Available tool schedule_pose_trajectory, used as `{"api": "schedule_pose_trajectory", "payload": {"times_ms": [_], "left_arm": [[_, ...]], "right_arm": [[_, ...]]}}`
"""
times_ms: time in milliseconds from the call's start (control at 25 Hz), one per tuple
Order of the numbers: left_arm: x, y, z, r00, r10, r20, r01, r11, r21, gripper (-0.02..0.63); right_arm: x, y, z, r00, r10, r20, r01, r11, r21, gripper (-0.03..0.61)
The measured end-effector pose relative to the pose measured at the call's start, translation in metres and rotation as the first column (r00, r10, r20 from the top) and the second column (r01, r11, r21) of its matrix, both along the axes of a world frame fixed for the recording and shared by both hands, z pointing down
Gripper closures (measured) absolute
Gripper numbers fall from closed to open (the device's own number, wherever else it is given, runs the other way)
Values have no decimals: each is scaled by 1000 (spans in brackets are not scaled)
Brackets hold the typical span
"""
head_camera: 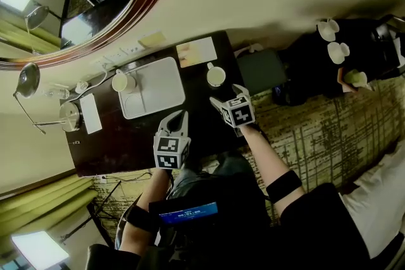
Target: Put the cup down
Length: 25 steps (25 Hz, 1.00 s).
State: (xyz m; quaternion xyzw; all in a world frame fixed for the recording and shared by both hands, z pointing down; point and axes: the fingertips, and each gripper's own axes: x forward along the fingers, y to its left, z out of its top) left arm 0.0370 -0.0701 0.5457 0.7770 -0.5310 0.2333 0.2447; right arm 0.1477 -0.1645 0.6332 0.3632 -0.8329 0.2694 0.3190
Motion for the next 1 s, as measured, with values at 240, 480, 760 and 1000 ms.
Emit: {"api": "schedule_pose_trajectory", "payload": {"times_ms": [240,480,760,1000], "left_arm": [[16,-15,16,1000,5,6,-5,1000,-22,611],[24,-25,25,1000,10,20,-9,999,-42,611],[18,-29,34,999,-16,30,18,998,-65,611],[12,-30,41,999,-34,22,36,996,-78,611]], "right_arm": [[-14,-43,2,997,-49,-53,49,999,2,112],[-33,-64,17,991,-88,-96,86,996,-18,97],[-41,-79,35,990,-80,-116,76,996,-41,100],[-44,-80,45,990,-86,-109,78,994,-78,178]]}}
